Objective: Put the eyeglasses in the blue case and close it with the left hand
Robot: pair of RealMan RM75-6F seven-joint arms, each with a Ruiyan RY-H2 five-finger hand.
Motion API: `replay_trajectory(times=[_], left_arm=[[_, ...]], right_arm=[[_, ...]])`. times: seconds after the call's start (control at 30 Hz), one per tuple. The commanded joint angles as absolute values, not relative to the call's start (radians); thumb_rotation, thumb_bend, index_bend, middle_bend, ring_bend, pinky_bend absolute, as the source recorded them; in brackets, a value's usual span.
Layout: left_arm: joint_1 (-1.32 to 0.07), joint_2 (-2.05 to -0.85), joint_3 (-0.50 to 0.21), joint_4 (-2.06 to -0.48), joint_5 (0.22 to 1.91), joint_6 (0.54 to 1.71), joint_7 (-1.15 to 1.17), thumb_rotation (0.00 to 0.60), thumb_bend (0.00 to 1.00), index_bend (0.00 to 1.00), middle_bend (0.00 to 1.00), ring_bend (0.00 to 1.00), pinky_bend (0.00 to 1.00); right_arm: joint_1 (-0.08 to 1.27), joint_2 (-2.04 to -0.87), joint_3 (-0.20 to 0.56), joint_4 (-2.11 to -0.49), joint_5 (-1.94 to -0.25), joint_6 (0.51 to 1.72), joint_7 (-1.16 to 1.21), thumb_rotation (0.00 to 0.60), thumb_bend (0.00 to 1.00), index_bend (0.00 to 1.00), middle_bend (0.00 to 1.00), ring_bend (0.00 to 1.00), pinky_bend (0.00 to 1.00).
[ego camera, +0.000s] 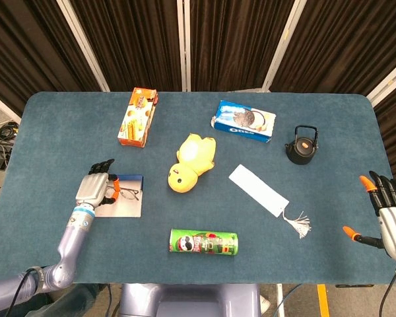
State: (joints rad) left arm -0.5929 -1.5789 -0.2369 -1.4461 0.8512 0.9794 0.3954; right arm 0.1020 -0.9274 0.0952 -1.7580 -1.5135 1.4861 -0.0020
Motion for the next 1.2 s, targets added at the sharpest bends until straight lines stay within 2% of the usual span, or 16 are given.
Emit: replay_trajectory(times=[0.03, 0.3, 0.37, 0.43, 0.57, 0.6, 0.63, 0.8, 0.93, 1.1, 1.2], left_arm=[[-0.607, -1.604, -0.240, -1.406, 0.848, 0.975, 0.379, 0.600, 0.46, 0.62, 0.00, 0.00, 0.00], [-0.617, -1.643, -0.235, -1.328, 0.866, 0.988, 0.354, 0.600, 0.46, 0.62, 0.00, 0.00, 0.00], [-0.617, -1.649, -0.234, -1.316, 0.870, 0.987, 0.343, 0.600, 0.46, 0.58, 0.00, 0.00, 0.00], [-0.615, -1.652, -0.233, -1.310, 0.877, 0.988, 0.331, 0.600, 0.45, 0.49, 0.00, 0.00, 0.00], [-0.605, -1.651, -0.228, -1.304, 0.911, 1.006, 0.300, 0.600, 0.33, 0.10, 0.00, 0.00, 0.00], [-0.601, -1.648, -0.226, -1.306, 0.922, 1.013, 0.292, 0.600, 0.31, 0.03, 0.00, 0.00, 0.00], [-0.598, -1.645, -0.224, -1.309, 0.932, 1.020, 0.285, 0.600, 0.30, 0.01, 0.00, 0.00, 0.00], [-0.585, -1.620, -0.214, -1.335, 0.978, 1.038, 0.260, 0.600, 0.17, 0.00, 0.00, 0.00, 0.00], [-0.591, -1.612, -0.199, -1.341, 0.997, 1.036, 0.286, 0.600, 0.12, 0.00, 0.00, 0.00, 0.00], [-0.609, -1.628, -0.200, -1.299, 0.969, 0.991, 0.302, 0.600, 0.02, 0.00, 0.00, 0.00, 0.00], [-0.614, -1.642, -0.203, -1.258, 0.998, 0.972, 0.244, 0.600, 0.00, 0.00, 0.00, 0.00, 0.00]], right_arm=[[0.102, -0.927, 0.095, -1.758, -1.513, 1.487, -0.001, 0.600, 0.00, 0.00, 0.00, 0.00, 0.00], [0.101, -0.926, 0.095, -1.757, -1.512, 1.487, 0.002, 0.600, 0.00, 0.00, 0.00, 0.00, 0.00], [0.101, -0.926, 0.095, -1.758, -1.512, 1.488, 0.002, 0.600, 0.00, 0.00, 0.00, 0.00, 0.00], [0.101, -0.926, 0.095, -1.758, -1.513, 1.488, 0.003, 0.600, 0.00, 0.00, 0.00, 0.00, 0.00], [0.100, -0.925, 0.094, -1.759, -1.513, 1.489, 0.004, 0.600, 0.00, 0.00, 0.00, 0.00, 0.00], [0.099, -0.925, 0.095, -1.759, -1.513, 1.490, 0.005, 0.600, 0.00, 0.00, 0.00, 0.00, 0.00], [0.099, -0.924, 0.094, -1.759, -1.513, 1.490, 0.005, 0.600, 0.00, 0.00, 0.00, 0.00, 0.00], [0.099, -0.923, 0.093, -1.760, -1.517, 1.491, 0.006, 0.600, 0.00, 0.00, 0.00, 0.00, 0.00], [0.098, -0.923, 0.092, -1.762, -1.520, 1.492, 0.006, 0.600, 0.00, 0.00, 0.00, 0.00, 0.00], [0.098, -0.923, 0.092, -1.761, -1.517, 1.492, 0.006, 0.600, 0.00, 0.00, 0.00, 0.00, 0.00], [0.100, -0.923, 0.092, -1.759, -1.513, 1.486, 0.008, 0.600, 0.00, 0.00, 0.00, 0.00, 0.00]])
